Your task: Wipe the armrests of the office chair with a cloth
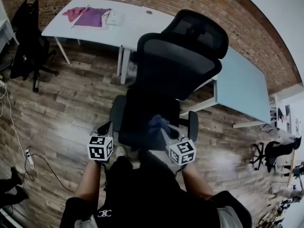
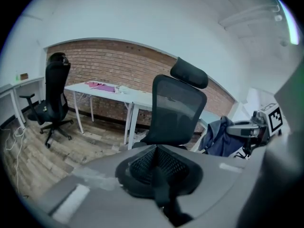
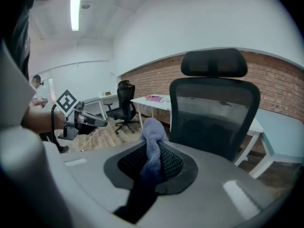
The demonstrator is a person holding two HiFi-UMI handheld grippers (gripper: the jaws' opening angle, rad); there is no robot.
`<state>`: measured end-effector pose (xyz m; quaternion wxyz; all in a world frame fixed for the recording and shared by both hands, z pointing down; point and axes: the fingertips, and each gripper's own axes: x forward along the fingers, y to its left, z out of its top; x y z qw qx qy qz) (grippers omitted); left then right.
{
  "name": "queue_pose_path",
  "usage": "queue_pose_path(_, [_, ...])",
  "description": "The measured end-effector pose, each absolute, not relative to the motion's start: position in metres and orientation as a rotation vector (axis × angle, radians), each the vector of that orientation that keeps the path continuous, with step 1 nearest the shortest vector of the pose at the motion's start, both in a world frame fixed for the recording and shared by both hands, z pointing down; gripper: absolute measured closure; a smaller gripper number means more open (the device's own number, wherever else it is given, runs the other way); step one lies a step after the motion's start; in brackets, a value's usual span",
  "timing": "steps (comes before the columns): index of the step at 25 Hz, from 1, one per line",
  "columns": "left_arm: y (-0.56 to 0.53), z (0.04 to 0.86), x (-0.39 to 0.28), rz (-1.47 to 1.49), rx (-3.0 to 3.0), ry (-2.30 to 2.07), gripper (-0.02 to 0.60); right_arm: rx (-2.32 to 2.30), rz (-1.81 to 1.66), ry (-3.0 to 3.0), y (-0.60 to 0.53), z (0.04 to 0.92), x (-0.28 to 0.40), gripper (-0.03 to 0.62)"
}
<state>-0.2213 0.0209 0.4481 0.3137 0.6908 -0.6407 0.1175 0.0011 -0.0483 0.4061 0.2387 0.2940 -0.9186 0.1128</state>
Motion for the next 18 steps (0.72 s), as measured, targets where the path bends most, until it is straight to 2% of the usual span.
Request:
queue_pose_path(8, [0.053,0.468,-0.236,0.095,1.503,-1.739,0.575,0.413,0.37,-2.554,-0.06,0.451,-0.068,0.539])
queue_pose_path(18, [0.034,0.456,-0.198,0.207,1.396,-1.822,0.576,0.166,0.467,-2.483,-0.083,0.529,-0.072,0.539])
